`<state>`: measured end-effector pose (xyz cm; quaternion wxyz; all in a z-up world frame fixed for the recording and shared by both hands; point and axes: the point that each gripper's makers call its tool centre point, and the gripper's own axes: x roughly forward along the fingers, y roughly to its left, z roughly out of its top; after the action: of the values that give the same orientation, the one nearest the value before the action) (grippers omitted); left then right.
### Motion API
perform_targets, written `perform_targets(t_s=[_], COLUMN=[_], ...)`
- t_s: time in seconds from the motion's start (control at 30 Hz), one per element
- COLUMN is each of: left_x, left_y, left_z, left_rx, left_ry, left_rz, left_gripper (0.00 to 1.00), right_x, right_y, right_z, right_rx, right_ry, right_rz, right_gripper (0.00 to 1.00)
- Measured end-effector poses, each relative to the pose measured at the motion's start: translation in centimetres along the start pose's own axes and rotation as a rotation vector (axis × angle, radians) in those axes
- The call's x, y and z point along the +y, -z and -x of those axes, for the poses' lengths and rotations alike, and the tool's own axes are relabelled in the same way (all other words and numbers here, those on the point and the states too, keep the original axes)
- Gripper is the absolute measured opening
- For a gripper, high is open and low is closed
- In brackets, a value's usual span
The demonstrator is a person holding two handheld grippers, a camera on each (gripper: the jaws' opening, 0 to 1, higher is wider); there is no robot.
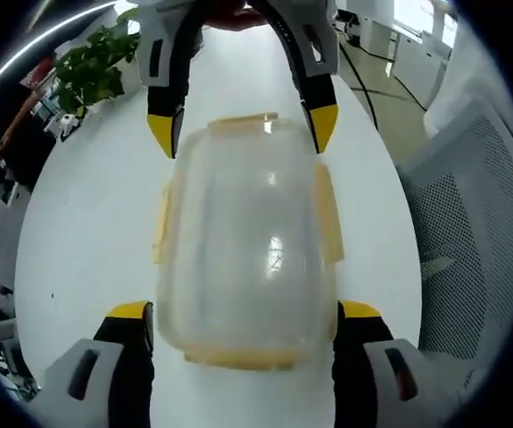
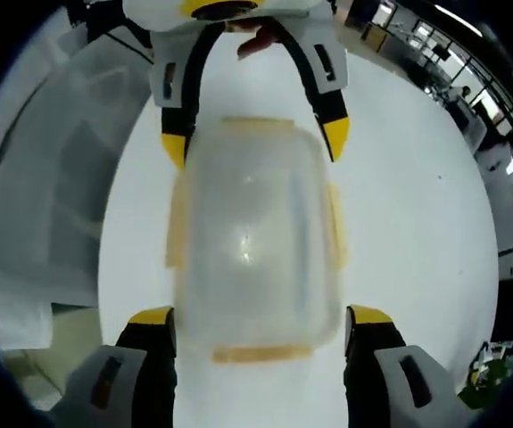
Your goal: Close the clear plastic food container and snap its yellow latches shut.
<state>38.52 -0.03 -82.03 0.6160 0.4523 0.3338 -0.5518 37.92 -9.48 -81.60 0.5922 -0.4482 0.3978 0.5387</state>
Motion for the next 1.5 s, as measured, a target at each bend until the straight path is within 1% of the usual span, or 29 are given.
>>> perform_targets(t_s=[0.1, 0.23, 0.47, 0.83, 0.97, 1.2, 1.33, 1.5], left_x=[-0.1, -0.1, -0.1, -0.9, -1.3, -1.8, -2.1, -2.6], left_y=[0.1, 0.1, 0.2, 0.9, 1.3, 2.3, 3.0, 4.3], left_z=[-0.2, -0.2, -0.3, 0.2, 0.5, 0.9, 1.3, 1.9], left_rx=[0.008, 0.003, -0.002, -0.012, -0.006, -0.014, -0.015, -0.013], left_ry=[0.002, 0.007, 0.010, 0.012, 0.011, 0.007, 0.004, -0.001], left_rz=[-0.009, -0.005, -0.003, 0.003, 0.007, 0.022, 0.030, 0.041], left_gripper=[0.83, 0.82, 0.82, 0.82, 0.82, 0.82, 0.82, 0.82], right_x=[0.0, 0.0, 0.0, 0.9, 1.2, 1.7, 2.0, 2.4], right_y=[0.0, 0.0, 0.0, -0.9, -1.3, -2.3, -3.2, -4.4], right_z=[-0.1, 0.0, -0.1, -0.3, -0.4, -0.7, -0.9, -1.2], right_rx=[0.000, -0.008, 0.008, 0.005, 0.005, 0.032, 0.041, 0.043], right_ry=[0.002, 0.000, -0.001, -0.005, -0.008, -0.010, -0.012, -0.014], right_rz=[0.001, -0.004, -0.005, -0.011, -0.007, 0.006, 0.015, 0.023], right_gripper=[0.76, 0.76, 0.76, 0.75, 0.76, 0.76, 0.76, 0.76])
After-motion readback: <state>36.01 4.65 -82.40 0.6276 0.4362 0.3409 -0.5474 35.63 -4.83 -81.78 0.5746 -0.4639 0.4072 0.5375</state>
